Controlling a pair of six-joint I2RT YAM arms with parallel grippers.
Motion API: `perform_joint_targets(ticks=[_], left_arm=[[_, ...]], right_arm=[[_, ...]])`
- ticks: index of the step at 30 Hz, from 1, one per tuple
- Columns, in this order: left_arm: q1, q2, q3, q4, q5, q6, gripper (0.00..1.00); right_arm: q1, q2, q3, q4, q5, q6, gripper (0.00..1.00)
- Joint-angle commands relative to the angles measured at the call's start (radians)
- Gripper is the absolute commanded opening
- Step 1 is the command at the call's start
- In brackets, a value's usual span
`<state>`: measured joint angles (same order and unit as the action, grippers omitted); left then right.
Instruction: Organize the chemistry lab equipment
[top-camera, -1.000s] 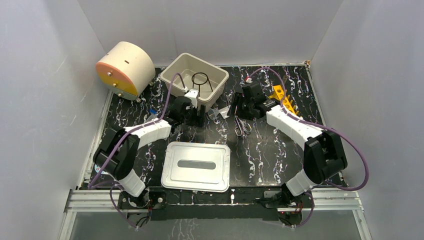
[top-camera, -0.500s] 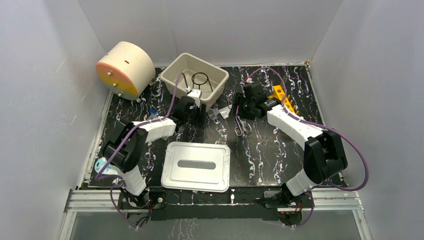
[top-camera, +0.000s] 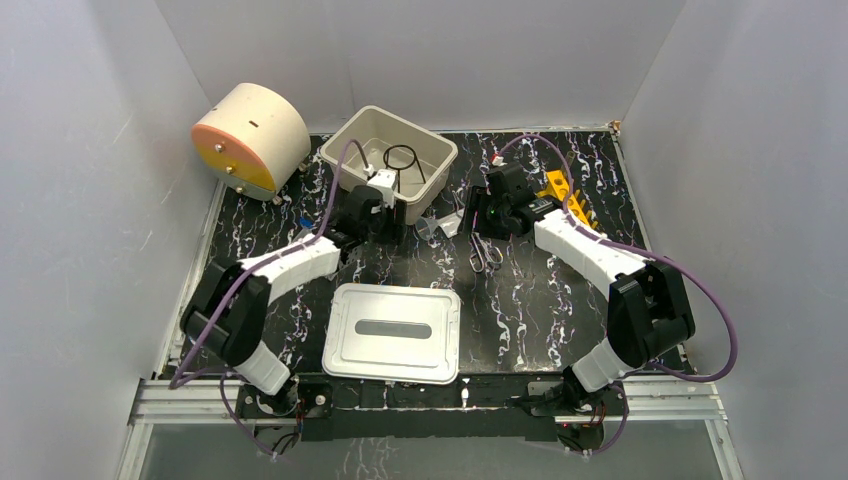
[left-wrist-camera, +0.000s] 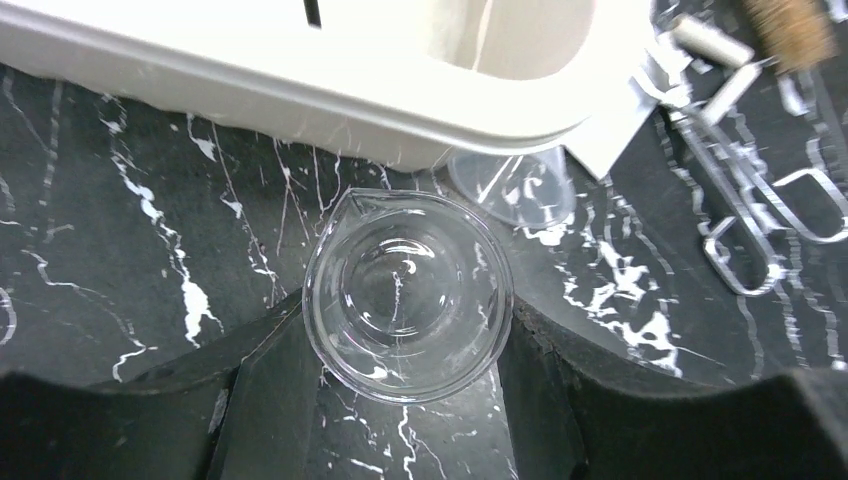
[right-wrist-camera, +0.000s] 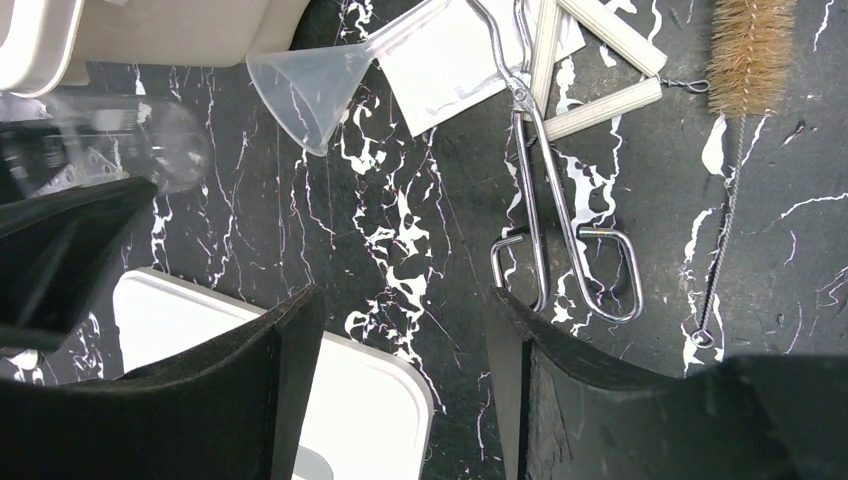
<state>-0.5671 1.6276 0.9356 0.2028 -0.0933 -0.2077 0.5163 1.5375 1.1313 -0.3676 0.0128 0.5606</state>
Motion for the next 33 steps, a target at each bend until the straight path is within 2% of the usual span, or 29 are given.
perform_joint_targets(ticks=[1,7,13,18,24,33], left_arm=[[-0.007,-0.172,-0.003,-0.06,0.024,0.01,0.45],[-0.007,-0.316,0.008,-0.149,0.066,0.015,0.45],[-0.004,-0.333,0.163,-0.227,0.007,0.025,0.45],[0.034,-0.214,0.349,-0.266,-0.066,0.042,0.44],[0.146,-0.024,0.541,-0.271,-0.048,0.019,0.43],[0.247,0.312,0.804,-0.25,-0.007,0.054,0.42]], right_arm=[[-0.007,-0.025,0.024,0.017,-0.007,0.0,0.68],[-0.007,-0.013,0.024,0.021,-0.046,0.012,0.67],[-0.007,-0.006,0.023,0.024,-0.063,0.022,0.66],[-0.008,-0.014,0.025,0.012,-0.058,0.02,0.66],[-0.007,-0.037,0.05,0.002,-0.02,-0.052,0.66],[-0.009,-0.069,0.127,-0.011,0.078,-0.198,0.67]])
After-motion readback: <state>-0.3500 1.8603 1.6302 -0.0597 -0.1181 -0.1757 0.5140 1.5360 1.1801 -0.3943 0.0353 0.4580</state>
